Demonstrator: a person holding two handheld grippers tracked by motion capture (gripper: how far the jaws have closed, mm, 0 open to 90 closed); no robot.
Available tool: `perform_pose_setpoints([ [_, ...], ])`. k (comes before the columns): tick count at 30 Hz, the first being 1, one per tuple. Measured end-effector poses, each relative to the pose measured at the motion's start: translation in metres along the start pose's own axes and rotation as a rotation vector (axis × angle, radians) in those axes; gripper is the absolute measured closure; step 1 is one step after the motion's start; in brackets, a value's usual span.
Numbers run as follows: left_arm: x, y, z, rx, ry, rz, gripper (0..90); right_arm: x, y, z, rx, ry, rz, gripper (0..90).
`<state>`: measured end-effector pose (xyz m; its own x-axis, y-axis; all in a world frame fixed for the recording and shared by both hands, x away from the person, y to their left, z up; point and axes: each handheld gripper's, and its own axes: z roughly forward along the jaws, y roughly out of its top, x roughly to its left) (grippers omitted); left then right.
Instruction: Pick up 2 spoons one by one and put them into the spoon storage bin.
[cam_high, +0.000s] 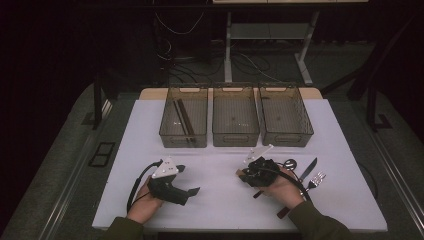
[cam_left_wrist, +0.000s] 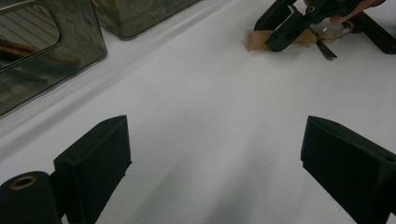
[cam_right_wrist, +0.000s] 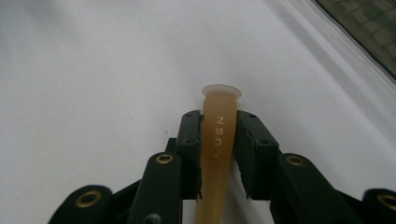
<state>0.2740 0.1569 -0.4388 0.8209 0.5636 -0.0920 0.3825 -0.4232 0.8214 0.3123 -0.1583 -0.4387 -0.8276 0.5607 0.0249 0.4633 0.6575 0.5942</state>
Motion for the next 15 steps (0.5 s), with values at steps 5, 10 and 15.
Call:
perform_pose_setpoints([
  [5,0.0012,0.0002,-0.0001,0.014,0.021,0.005,8.0,0.0008,-0.0003,0.0,-0.003,-0.009,0.0,73.2],
  [10,0.0031,0.0003,-0.0021,0.002,0.02,-0.01,8.2,0.0008,-0.0002,-0.0001,-0.003,-0.01,0.0,73.4],
  [15,0.0033,0.0002,-0.0027,-0.006,0.017,-0.017,8.2,-0.0007,-0.0003,-0.0003,-0.005,-0.003,0.012,73.4],
])
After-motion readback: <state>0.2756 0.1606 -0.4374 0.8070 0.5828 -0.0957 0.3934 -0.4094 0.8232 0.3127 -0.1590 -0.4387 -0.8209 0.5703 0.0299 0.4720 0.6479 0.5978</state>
